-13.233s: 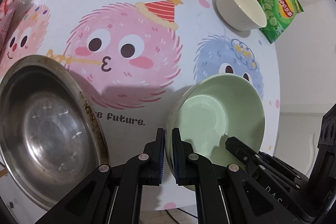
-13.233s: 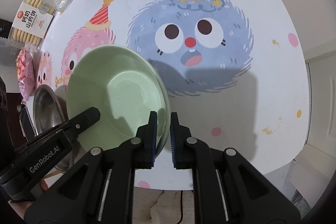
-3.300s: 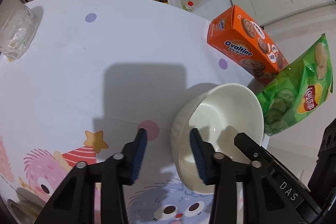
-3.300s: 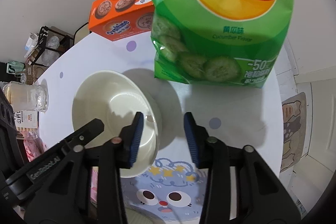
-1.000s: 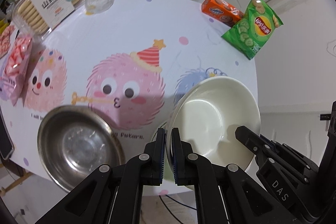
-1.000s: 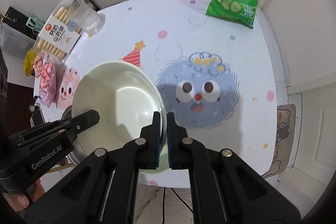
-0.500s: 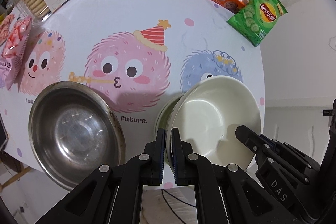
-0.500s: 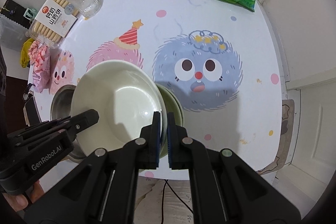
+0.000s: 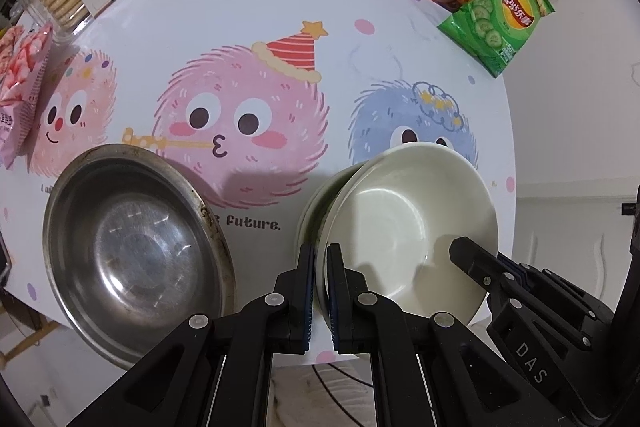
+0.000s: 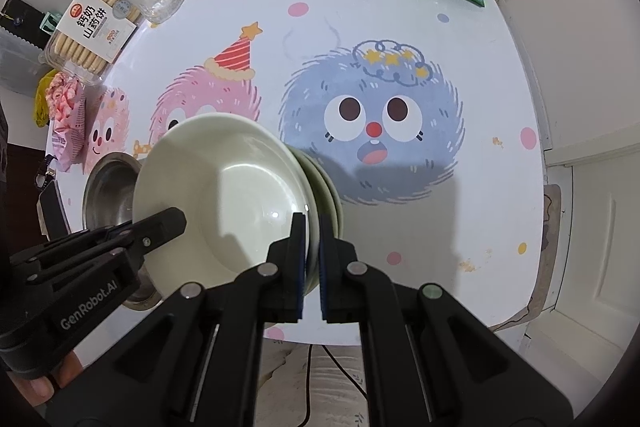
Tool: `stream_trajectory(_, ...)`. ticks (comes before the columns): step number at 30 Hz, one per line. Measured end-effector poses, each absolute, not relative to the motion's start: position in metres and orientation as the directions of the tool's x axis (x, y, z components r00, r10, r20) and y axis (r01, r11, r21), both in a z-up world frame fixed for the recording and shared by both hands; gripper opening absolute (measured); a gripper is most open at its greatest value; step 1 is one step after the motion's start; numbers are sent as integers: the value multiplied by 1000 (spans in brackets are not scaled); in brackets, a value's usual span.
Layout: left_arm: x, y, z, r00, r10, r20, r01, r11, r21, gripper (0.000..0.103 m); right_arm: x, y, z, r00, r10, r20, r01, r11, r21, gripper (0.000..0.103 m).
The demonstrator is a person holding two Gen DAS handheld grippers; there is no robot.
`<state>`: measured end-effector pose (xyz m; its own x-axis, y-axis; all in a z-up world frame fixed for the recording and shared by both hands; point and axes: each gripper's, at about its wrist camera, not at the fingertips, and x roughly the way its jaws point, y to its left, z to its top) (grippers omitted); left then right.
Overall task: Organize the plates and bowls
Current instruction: 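Lower the cream bowl onto the stacked green bowls with both grippers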
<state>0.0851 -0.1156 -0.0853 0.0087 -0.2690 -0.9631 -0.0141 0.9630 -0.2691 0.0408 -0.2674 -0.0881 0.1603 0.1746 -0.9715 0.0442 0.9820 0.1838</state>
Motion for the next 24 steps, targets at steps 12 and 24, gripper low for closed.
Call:
stream_trajectory(12, 86, -116, -95, -13, -288, -957, -30, 957, -288, 5, 41, -263, -92, 168, 131, -977, 13, 991, 135, 7)
stream_trajectory(24, 85, -118, -97, -39, -314, -949, -38, 949, -312, 17, 42, -262, -92, 146, 94, -985, 11, 995, 96, 7)
